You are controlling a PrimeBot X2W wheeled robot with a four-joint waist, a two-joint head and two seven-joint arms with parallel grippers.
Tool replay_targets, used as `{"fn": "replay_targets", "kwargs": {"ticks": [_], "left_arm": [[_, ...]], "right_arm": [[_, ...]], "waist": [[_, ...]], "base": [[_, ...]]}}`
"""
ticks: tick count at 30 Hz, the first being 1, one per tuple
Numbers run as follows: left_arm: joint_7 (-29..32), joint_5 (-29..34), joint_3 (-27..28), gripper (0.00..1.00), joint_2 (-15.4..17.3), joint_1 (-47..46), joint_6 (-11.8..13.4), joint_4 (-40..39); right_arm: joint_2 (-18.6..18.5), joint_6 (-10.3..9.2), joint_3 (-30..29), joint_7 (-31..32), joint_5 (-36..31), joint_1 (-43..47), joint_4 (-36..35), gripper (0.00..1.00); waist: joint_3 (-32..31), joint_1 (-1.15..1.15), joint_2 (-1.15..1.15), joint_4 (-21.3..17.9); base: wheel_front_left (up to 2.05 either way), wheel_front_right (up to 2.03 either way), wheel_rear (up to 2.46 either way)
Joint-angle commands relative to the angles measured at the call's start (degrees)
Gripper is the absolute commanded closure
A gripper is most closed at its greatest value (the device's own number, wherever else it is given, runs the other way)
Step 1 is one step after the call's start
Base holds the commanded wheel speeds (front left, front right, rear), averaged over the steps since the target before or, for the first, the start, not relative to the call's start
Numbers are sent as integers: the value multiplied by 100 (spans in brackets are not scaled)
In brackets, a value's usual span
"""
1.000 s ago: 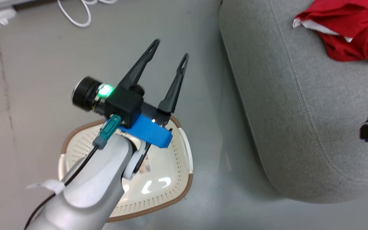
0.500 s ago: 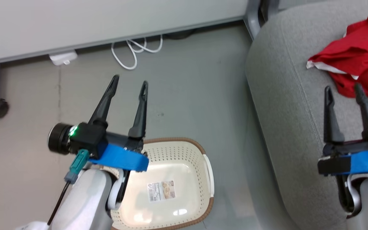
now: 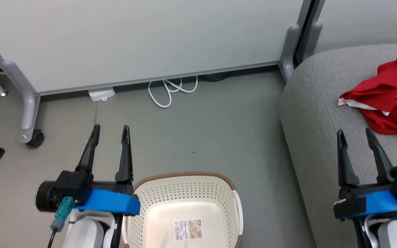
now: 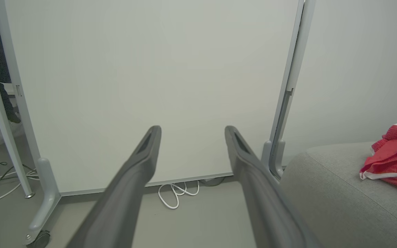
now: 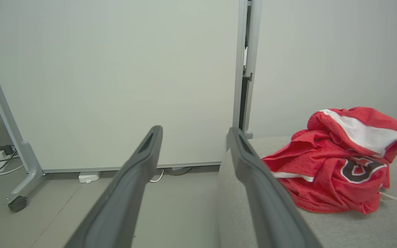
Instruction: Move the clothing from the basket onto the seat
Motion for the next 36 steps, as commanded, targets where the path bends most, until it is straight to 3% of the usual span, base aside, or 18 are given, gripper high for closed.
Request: {"fn": "replay_targets", "kwargs": {"ticks": [1,12,24,25,30,36], "left_arm": [[-25,61,101,0,-43,135,-49,29],[-25,318,448,0,-214,623,-280,176],[-25,501,562,0,-298,723,-359,233],[2,470,534,100,-300,677,-350,230],[35,438,514,100,-309,890,-350,492],[230,-256,641,100,-310,836,-370,493]], "right_arm": [[37,1,-17,-24,-42,154,15,0],[138,2,-8,-24,-90,479,39,0],[186,1,-17,-24,-72,587,116,0],[170,0,-10,0,-57,513,118,100],[201,-1,-8,35,-31,591,396,100],[200,-1,-56,251,685,524,440,100]], "waist": [[-107,1,0,48],[-390,1,0,78],[-497,1,0,85],[-498,1,0,85],[-501,1,0,85],[-508,1,0,86]], "base": [[0,0,0],[0,0,0],[0,0,0],[0,0,0],[0,0,0],[0,0,0]]}}
